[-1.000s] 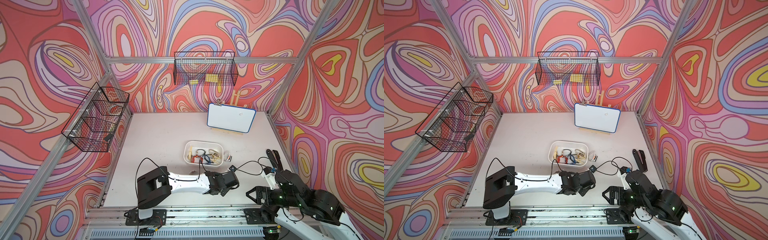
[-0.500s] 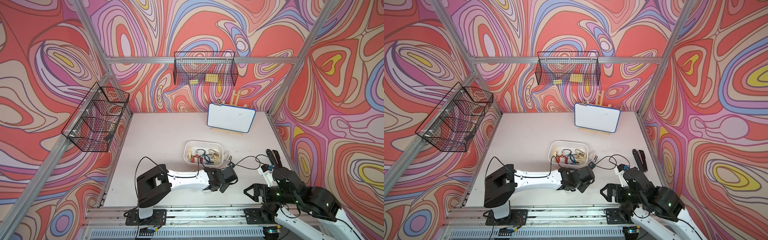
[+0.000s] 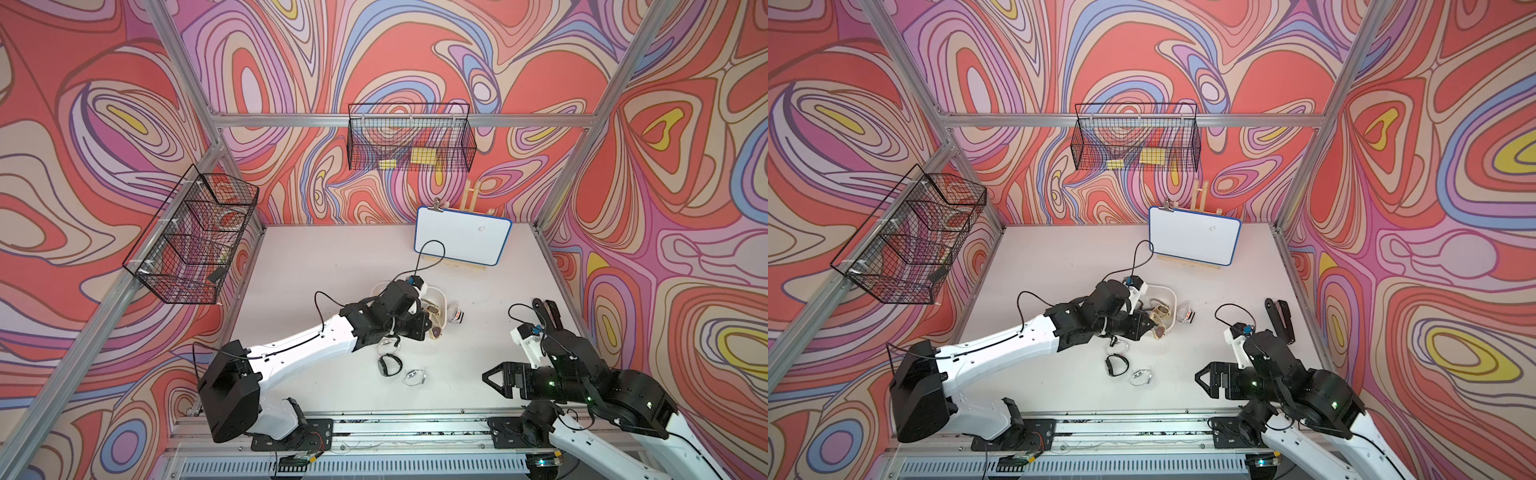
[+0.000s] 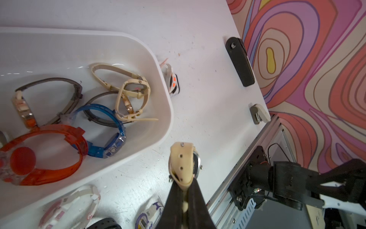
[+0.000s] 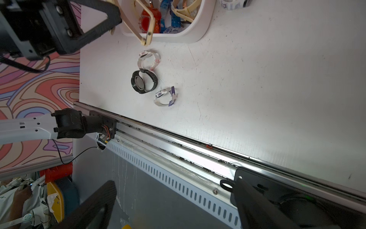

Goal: Put the watch into the storage box
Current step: Pick up the watch at the center of the board, then place the watch in the storage box.

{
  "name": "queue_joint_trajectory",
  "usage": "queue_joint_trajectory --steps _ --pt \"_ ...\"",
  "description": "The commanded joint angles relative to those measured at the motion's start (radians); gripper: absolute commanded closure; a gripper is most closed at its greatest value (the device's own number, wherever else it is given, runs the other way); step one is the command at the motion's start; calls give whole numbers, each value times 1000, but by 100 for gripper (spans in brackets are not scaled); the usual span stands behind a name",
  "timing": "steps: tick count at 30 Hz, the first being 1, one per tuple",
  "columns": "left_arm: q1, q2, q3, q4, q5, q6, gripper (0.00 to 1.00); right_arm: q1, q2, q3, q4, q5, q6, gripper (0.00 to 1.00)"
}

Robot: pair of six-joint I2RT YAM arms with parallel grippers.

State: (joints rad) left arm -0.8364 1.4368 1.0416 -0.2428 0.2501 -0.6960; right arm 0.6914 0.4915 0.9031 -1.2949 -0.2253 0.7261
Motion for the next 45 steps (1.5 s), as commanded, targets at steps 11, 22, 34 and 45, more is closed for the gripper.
queue_joint_trajectory --steps 11,22,34,45 --pt "240 157 5 230 185 -129 100 -1 27 -36 71 -10 -23 2" --pt "240 306 24 341 82 -251 100 -1 15 -50 72 -6 -29 2" --pt "240 417 53 430 68 -299 100 -1 -7 -70 65 3 -27 2" --pt "241 426 0 432 43 -334 96 -1 27 -66 93 1 -36 2"
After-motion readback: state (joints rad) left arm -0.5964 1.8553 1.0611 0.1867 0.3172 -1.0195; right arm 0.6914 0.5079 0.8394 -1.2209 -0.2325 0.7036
